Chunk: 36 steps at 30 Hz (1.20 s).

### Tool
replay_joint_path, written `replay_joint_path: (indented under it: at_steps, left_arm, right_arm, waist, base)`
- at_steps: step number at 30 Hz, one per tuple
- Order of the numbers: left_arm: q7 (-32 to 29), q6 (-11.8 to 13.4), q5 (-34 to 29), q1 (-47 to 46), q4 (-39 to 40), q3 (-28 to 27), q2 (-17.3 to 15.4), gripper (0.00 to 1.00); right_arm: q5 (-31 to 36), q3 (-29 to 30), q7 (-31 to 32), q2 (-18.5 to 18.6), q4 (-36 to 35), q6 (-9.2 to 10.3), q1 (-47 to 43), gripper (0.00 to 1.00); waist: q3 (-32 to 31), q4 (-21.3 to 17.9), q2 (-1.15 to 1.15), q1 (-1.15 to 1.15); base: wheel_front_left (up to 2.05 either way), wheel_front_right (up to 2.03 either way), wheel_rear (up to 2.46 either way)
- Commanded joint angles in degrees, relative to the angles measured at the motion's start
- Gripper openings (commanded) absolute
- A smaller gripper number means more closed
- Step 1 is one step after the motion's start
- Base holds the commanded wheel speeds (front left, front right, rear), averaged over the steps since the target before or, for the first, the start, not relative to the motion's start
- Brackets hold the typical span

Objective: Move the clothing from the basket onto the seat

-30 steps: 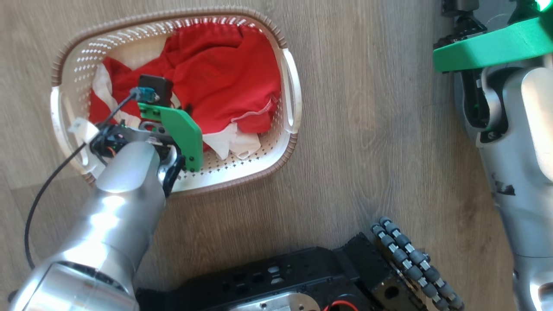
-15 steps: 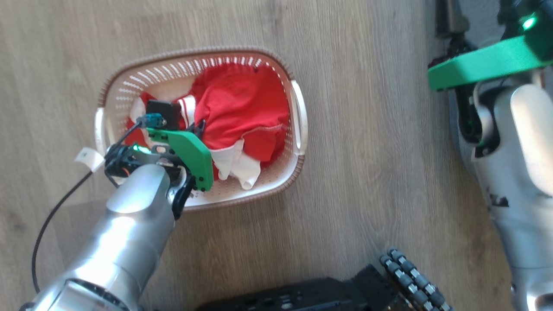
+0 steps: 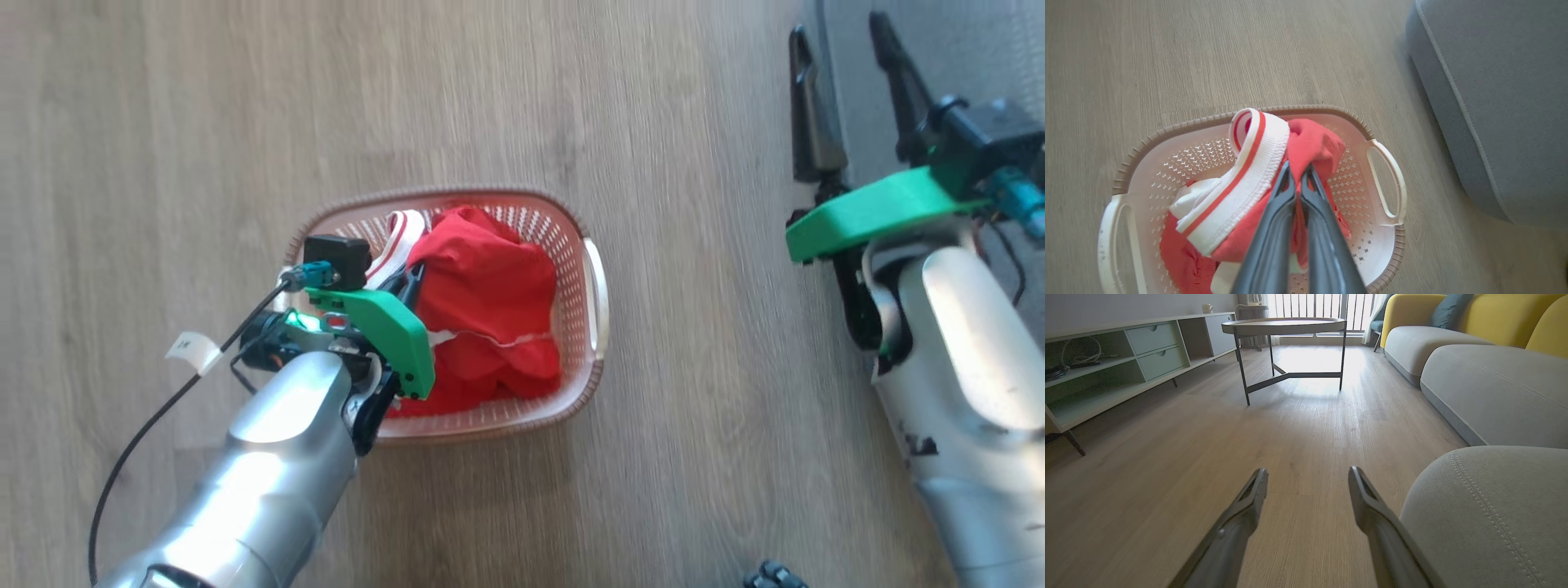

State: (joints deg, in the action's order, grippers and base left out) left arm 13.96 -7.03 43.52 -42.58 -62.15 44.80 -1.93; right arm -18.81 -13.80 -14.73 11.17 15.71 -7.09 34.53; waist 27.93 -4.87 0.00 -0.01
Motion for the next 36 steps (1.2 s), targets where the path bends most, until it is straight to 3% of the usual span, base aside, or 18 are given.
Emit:
replay_joint_path:
  at_steps: [1, 10, 25, 36]
  left_arm:
    - [0.99, 0.56, 0.23, -0.39, 2.21, -1.47, -0.95, 0.00]
    - [1.03, 2.51, -3.95, 2.57, 10.26, -6.59, -0.95, 0.00]
    - [1.03, 1.13, -14.83, 6.06, 27.38, -15.98, -0.95, 0.00]
    - [1.04, 1.02, -18.98, 5.23, 40.71, -19.12, -0.95, 0.00]
  right_arm:
    - [-0.47, -0.84, -0.27, -0.54, -1.31, -0.40, -1.48, 1.00]
    - [-0.60, -1.12, -0.27, -1.14, 0.92, -0.40, -6.09, 1.00]
    - [-1.12, -2.16, -0.27, -1.84, 3.56, -0.40, -13.84, 1.00]
    - [-1.16, -2.25, -0.27, -2.21, 3.72, -0.40, -16.83, 1.00]
  waist:
    - [-3.48, 1.53, 0.00, 0.01]
    - [-11.43, 3.06, 0.00, 0.01]
    - [-22.55, 4.43, 0.00, 0.01]
    - [-25.38, 4.62, 0.00, 0.01]
  base:
    - [0.00, 0.00, 0.00]
    - [0.00, 0.00, 0.00]
    - [0.00, 0.00, 0.00]
    - [0.00, 0.00, 0.00]
